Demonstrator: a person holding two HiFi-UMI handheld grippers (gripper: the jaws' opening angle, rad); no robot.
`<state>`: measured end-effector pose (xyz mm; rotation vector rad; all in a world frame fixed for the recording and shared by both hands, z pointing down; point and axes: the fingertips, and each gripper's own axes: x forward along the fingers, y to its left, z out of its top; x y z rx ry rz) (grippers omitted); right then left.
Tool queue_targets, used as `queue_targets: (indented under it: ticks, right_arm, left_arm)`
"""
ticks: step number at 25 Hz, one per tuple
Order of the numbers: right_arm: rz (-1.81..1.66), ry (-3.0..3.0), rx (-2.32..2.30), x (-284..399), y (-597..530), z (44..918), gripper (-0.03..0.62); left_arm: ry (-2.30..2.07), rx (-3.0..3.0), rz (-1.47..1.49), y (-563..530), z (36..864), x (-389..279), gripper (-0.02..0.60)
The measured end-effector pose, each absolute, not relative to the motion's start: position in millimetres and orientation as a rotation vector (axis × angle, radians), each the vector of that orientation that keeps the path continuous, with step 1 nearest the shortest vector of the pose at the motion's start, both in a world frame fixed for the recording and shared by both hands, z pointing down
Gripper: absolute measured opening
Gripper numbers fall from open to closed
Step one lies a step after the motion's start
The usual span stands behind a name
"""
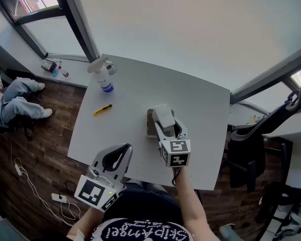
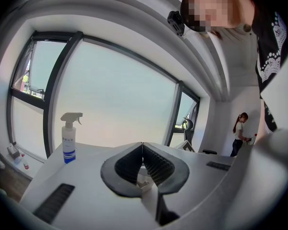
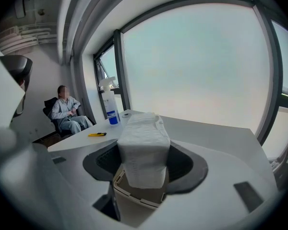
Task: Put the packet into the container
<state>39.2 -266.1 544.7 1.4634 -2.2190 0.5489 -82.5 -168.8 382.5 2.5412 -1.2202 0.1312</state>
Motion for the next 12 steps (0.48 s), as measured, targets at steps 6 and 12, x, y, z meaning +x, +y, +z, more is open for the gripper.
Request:
queue_targets:
  ticks: [6, 12]
  right_arm:
    - [0.586, -2.218, 1.442, 34.4, -264.5, 549.2, 0.270]
    - [0.555, -2.198, 1.403, 30.1, -263.3, 560.1, 0.270]
  left_arm:
    - [-1.218, 2.540, 0.124, -170.6, 381.4, -79.2, 0.008]
    - [-1.226, 2.531, 0.127, -172.0, 383.3, -79.0, 0.008]
